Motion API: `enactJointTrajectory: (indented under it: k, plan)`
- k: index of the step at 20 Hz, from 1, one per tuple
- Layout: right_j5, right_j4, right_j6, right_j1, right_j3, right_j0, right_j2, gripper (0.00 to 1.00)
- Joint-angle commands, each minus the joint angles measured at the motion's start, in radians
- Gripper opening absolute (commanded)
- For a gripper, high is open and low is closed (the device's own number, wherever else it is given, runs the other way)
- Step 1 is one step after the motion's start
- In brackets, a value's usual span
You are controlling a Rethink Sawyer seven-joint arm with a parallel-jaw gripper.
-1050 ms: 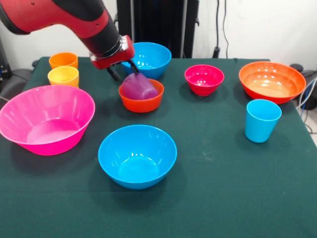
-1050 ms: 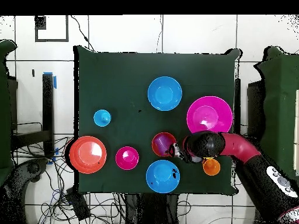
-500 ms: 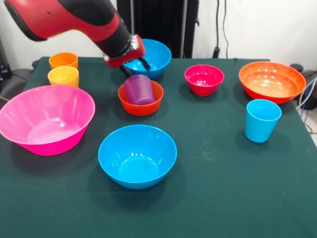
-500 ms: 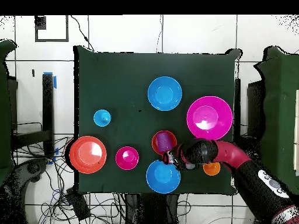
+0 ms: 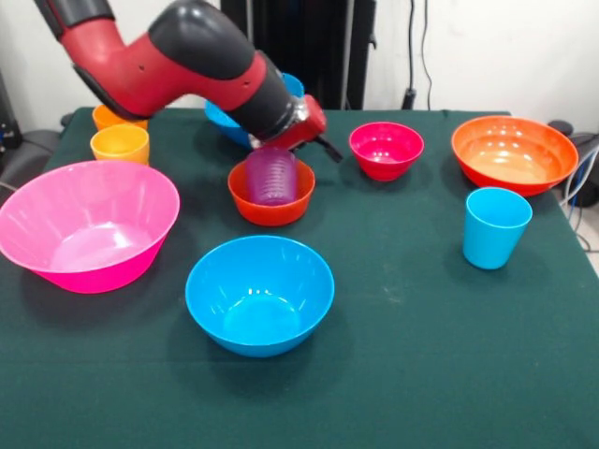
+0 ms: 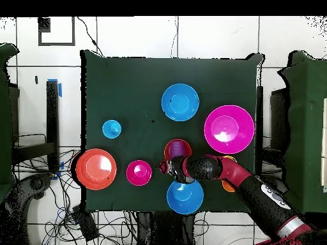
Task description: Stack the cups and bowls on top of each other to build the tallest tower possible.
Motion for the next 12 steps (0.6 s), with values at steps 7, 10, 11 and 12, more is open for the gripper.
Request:
enactJointTrajectory:
  k: [7,10,11,12]
  plan:
    - [-0.061,-0.027,-0.082,-0.041,-0.017,0.053,0.107,1.0]
    - [-0.064,-0.03,-0.064,-0.064,0.0,0.053,0.109,1.0]
    - [-0.069,-0.03,-0.051,-0.078,0.012,0.051,0.108,1.0]
    - [-0.075,-0.029,-0.038,-0.095,0.027,0.047,0.109,1.0]
